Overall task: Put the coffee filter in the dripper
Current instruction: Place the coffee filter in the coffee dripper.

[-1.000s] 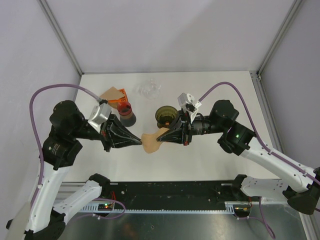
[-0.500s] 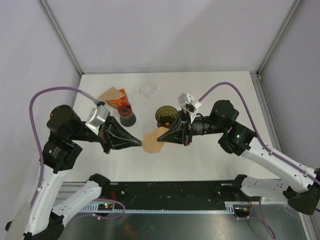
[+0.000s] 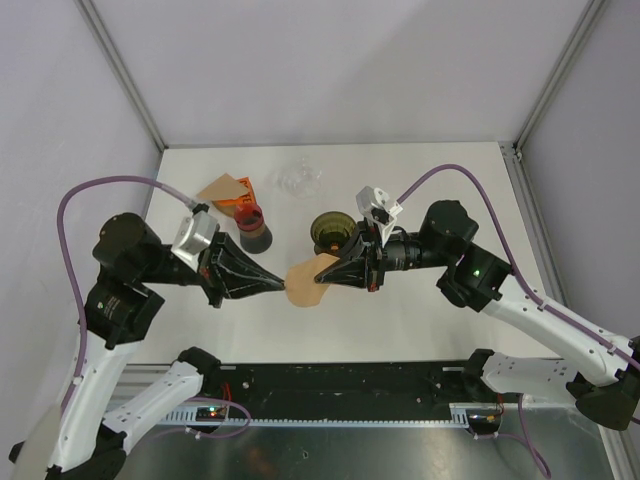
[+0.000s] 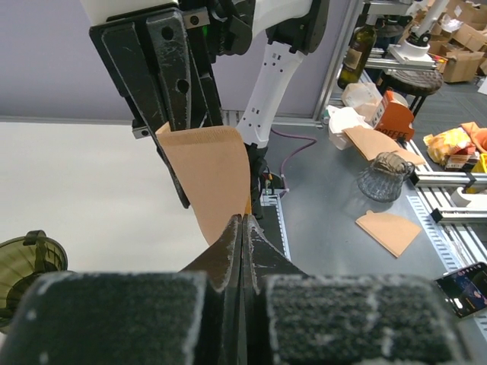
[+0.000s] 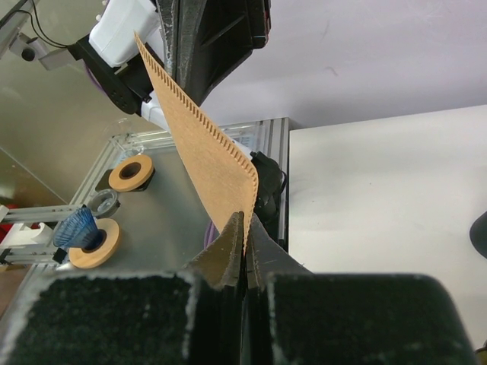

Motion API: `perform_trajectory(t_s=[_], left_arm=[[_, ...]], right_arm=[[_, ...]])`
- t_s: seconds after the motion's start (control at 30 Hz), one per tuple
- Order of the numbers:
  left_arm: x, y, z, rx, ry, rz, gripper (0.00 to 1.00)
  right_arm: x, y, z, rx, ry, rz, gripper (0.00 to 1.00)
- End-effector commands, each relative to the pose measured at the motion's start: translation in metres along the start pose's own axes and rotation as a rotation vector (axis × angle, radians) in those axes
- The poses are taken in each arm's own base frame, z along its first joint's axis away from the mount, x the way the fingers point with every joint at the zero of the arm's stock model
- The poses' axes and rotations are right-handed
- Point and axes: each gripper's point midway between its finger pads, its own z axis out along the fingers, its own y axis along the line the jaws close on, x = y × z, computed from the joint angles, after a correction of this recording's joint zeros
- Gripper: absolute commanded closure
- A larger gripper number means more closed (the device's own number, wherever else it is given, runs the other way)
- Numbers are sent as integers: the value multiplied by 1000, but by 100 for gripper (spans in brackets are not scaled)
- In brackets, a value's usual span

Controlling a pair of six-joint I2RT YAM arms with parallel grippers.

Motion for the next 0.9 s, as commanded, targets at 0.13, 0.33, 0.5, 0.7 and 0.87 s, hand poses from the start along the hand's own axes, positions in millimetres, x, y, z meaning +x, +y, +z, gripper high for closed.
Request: perform_trajectory(t_s=[0.13,0.33,0.5,0.7,0.87], left_arm=[[-14,11,1,-83,-37,59,100],[-7,-12,-1,35,-16,82,100],[-9,-14,-2,38,-20,116,100],[-12,-2,-1,-10,-21,154,100],[-9,5,0,-33,-16,143,100]], right_arm=[[-23,10,-4,-4,-52,-59,100],[-23,9,-5,1,-50,-64,100],[-23,11,-5,-4,-51,-64,100],[-25,13,-7,-3,-54,-66,100],[-26,15,-10,-1,-56,-71,100]])
